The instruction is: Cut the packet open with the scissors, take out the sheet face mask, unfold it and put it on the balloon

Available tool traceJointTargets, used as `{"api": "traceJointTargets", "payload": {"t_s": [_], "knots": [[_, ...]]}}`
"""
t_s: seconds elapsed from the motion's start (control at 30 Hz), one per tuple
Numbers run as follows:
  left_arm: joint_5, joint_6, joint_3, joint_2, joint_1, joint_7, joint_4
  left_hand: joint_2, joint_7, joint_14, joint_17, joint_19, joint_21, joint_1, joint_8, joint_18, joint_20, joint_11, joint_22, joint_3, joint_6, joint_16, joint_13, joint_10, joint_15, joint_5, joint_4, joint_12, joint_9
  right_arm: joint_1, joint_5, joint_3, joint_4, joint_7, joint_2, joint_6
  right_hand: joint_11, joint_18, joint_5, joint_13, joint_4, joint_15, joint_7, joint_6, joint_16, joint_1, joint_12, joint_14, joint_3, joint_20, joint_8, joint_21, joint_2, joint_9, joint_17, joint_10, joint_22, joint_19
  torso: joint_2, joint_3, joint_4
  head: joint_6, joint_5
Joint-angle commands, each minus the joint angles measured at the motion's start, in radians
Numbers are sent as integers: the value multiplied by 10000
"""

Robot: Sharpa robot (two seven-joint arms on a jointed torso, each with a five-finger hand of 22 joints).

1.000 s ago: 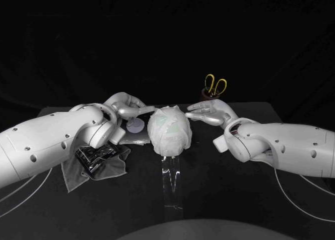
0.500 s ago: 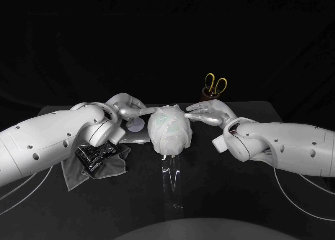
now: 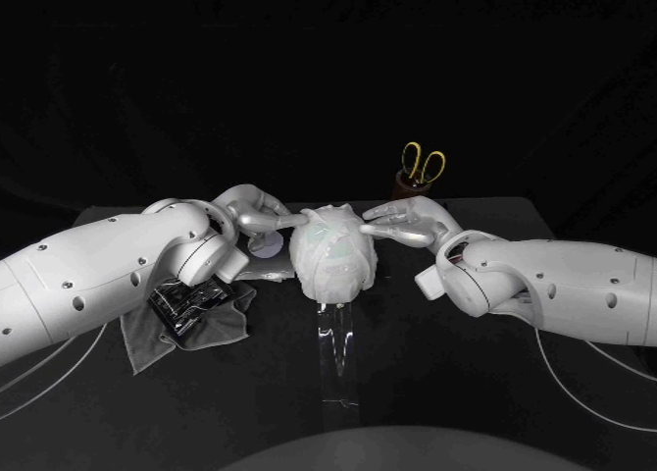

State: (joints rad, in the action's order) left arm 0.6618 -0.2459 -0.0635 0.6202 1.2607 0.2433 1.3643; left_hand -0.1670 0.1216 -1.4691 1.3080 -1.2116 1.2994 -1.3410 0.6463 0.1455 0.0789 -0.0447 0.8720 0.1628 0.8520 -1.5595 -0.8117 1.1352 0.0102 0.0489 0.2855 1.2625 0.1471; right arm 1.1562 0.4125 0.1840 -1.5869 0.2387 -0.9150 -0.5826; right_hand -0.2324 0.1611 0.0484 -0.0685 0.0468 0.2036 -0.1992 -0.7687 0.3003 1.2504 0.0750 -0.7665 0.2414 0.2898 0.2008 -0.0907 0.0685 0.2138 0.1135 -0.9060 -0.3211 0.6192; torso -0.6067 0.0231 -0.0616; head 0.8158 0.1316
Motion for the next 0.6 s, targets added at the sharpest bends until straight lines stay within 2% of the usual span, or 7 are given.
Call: {"api": "traceJointTargets", "payload": {"t_s": [0.03,0.37,0.5,0.57,0.6], "knots": [[41,262,9,-49,15,96,-25,12,18,-315,200,-92,71,-76,-48,-169,0,-20,14,-78,38,-28,-8,80,67,-9,0,54,-16,-9,151,-6,-34,-22,15,208,-18,-112,-3,13,-7,11,-900,-11,-57,115,-58,-84,-72,6,-55,69,-4,-10,-17,-65,27,-63,11,0,1,13,5],[61,395,9,-69,15,180,-25,81,4,-331,244,-94,94,-223,-58,-172,-10,-7,35,-88,102,-29,-227,235,75,-8,-7,156,-32,-18,166,-6,-31,-58,30,223,-19,-114,-3,18,-3,12,-901,-19,-71,127,-62,-88,-82,6,-57,79,-10,-10,-21,-70,43,-78,-1,0,-5,40,14],[-97,415,10,-77,15,89,-29,311,-23,-350,303,-91,112,-487,-79,-172,-24,21,51,47,168,-29,-267,278,95,-8,-34,175,-54,-21,170,-6,-42,-70,38,229,-19,-114,-4,20,-3,13,-901,-32,-78,131,-64,-88,-87,6,-56,84,-16,-7,-24,-71,51,-86,3,3,-5,49,13],[-203,413,10,-81,15,16,-24,653,-99,-388,428,-104,139,-1057,-91,-175,-52,98,98,422,253,-33,-325,323,147,-4,-233,181,-71,-23,172,-6,-44,-74,44,233,-19,-114,-4,21,-2,13,-901,-39,-80,134,-65,-88,-88,6,-55,86,-17,-5,-25,-72,57,-94,8,2,-8,62,11],[-247,415,10,-82,15,-12,-21,695,-108,-399,463,-101,142,-1171,-101,-174,-63,108,100,501,273,-34,-349,341,160,-5,-274,184,-80,-24,174,-6,-45,-76,45,234,-19,-114,-4,21,-2,13,-901,-39,-80,134,-65,-88,-88,6,-55,86,-17,-5,-25,-72,57,-94,8,2,-8,62,11]]}}
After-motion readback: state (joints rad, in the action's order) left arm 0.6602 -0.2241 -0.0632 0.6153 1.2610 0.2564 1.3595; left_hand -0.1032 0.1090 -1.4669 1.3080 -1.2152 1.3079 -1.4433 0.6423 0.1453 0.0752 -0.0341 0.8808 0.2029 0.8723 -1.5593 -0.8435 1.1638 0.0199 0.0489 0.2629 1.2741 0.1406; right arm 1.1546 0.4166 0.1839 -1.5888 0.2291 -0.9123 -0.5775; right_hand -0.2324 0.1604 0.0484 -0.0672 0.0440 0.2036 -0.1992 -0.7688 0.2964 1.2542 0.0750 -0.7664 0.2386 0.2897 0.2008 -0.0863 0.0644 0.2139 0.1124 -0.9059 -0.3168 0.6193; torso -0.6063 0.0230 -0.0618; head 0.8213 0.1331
